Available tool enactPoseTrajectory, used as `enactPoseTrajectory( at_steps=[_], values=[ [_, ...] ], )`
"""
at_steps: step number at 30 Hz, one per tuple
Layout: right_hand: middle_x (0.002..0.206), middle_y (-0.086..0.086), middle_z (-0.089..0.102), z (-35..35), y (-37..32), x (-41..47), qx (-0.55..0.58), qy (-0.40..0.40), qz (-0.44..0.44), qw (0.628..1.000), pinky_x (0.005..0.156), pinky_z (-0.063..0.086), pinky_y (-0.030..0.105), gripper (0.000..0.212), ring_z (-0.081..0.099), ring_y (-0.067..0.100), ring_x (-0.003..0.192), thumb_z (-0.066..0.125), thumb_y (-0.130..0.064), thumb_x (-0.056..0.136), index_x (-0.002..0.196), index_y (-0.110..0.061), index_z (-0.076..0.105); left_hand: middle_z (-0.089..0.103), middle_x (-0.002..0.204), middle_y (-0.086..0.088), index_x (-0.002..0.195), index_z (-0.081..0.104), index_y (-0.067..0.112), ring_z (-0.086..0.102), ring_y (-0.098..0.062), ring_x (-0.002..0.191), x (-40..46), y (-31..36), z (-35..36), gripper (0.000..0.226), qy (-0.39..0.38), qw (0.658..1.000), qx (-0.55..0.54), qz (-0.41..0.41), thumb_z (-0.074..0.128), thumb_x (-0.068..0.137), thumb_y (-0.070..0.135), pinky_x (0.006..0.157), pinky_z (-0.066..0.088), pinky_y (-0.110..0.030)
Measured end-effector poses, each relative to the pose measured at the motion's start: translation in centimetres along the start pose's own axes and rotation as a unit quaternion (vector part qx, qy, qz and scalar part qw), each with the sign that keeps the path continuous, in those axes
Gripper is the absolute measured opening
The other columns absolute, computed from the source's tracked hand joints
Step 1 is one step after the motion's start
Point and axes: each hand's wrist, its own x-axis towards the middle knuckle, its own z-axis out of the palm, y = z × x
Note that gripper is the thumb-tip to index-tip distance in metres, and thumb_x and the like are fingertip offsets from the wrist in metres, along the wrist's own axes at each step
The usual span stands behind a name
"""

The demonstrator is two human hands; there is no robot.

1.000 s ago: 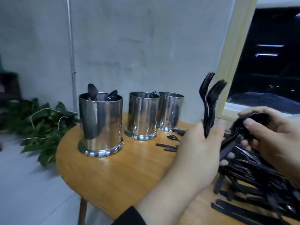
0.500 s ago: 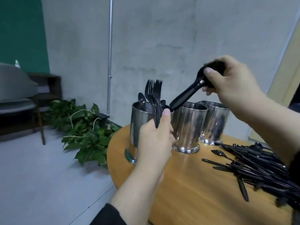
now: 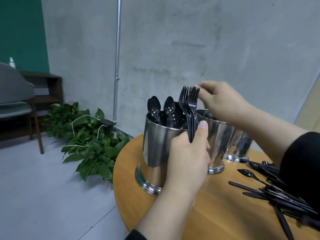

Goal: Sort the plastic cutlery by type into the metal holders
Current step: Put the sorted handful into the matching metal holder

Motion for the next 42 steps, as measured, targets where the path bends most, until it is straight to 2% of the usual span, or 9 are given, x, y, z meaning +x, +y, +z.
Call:
enactPoseTrajectory(
  at_steps=[4,6,10,15,20,23,30,35,42],
  values=[
    [0.108,0.014,0.063,-3.3,1.0,-1.8,0.372,-0.085,0.057,0.923,0.068,0.043,0.033,0.050,0.056,0.019,0.076,0.054,-0.051,0.093,0.126,-0.015,0.065,0.037,0.048,-0.002,0.069,0.051,0.017,0.030,-0.012,0.038,0.9,0.1,1.1,0.047,-0.078,0.997,-0.022,-0.016,0.052,0.102,0.050,0.040,0.025,-0.022],
    [0.112,0.020,0.063,-4.5,1.4,-2.4,0.392,-0.128,0.058,0.909,0.072,0.044,0.037,0.047,0.056,0.023,0.083,0.059,-0.039,0.089,0.128,-0.014,0.064,0.036,0.048,-0.003,0.072,0.052,0.015,0.029,-0.012,0.037,1.4,0.0,1.8,0.048,-0.123,0.992,-0.026,-0.026,0.051,0.101,0.054,0.039,0.024,-0.021],
    [0.095,0.014,0.066,-6.1,2.7,-2.8,0.306,-0.138,0.085,0.938,0.067,0.052,0.021,0.033,0.056,0.016,0.072,0.066,-0.021,0.082,0.110,-0.005,0.071,0.035,0.048,0.001,0.076,0.052,0.017,0.027,-0.013,0.038,2.3,-0.4,2.5,0.047,-0.181,0.982,-0.021,-0.048,0.051,0.100,0.058,0.040,0.023,-0.021],
    [0.091,0.027,0.066,-6.9,3.1,-2.8,0.229,-0.125,0.082,0.962,0.064,0.054,0.021,0.028,0.059,0.017,0.069,0.069,-0.020,0.081,0.105,-0.005,0.071,0.040,0.053,0.002,0.088,0.058,0.014,0.031,-0.012,0.043,3.2,-0.9,3.1,0.044,-0.210,0.975,-0.033,-0.060,0.056,0.098,0.056,0.042,0.023,-0.025],
    [0.107,0.034,0.066,-9.9,3.0,0.0,0.151,0.066,0.046,0.985,0.064,0.053,0.021,0.020,0.059,0.017,0.068,0.063,-0.010,0.096,0.112,0.002,0.066,0.074,0.093,-0.004,0.132,0.054,0.030,0.063,-0.015,0.063,3.9,-1.0,3.4,0.037,-0.207,0.973,-0.058,-0.087,0.061,0.099,0.046,0.048,0.050,-0.027],
    [0.093,0.020,0.070,-10.9,3.8,1.6,0.013,0.162,0.025,0.986,0.066,0.055,0.025,0.020,0.061,0.011,0.064,0.060,-0.009,0.098,0.113,0.003,0.066,0.073,0.105,-0.008,0.131,0.054,0.029,0.068,-0.017,0.070,3.9,-1.3,3.5,0.029,-0.208,0.972,-0.046,-0.101,0.057,0.103,0.037,0.056,0.058,-0.031],
    [0.076,0.002,0.067,-6.3,7.7,3.1,-0.180,0.071,0.062,0.979,0.071,0.052,0.035,0.007,0.063,0.022,0.069,0.061,-0.015,0.097,0.099,-0.014,0.068,0.074,0.101,-0.008,0.114,0.064,0.027,0.069,-0.016,0.069,3.4,-1.8,3.7,0.014,-0.233,0.968,-0.019,-0.090,0.055,0.105,0.033,0.058,0.060,-0.031],
    [0.129,0.003,0.065,-4.5,9.8,1.7,-0.245,-0.081,0.123,0.958,0.085,0.038,0.027,0.054,0.060,0.024,0.111,0.059,-0.043,0.099,0.143,-0.015,0.051,0.074,0.098,-0.008,0.109,0.066,0.026,0.068,-0.016,0.067,3.1,-1.9,3.9,0.013,-0.224,0.970,-0.014,-0.089,0.054,0.105,0.030,0.058,0.059,-0.032],
    [0.110,-0.007,0.063,-8.8,11.5,-5.9,-0.247,0.063,0.132,0.958,0.077,0.040,0.030,0.043,0.059,0.019,0.094,0.049,-0.052,0.100,0.129,-0.022,0.062,0.073,0.094,-0.006,0.109,0.067,0.023,0.067,-0.015,0.066,2.2,-2.6,5.3,0.016,-0.218,0.972,0.029,-0.080,0.052,0.105,0.026,0.056,0.058,-0.032]
  ],
)
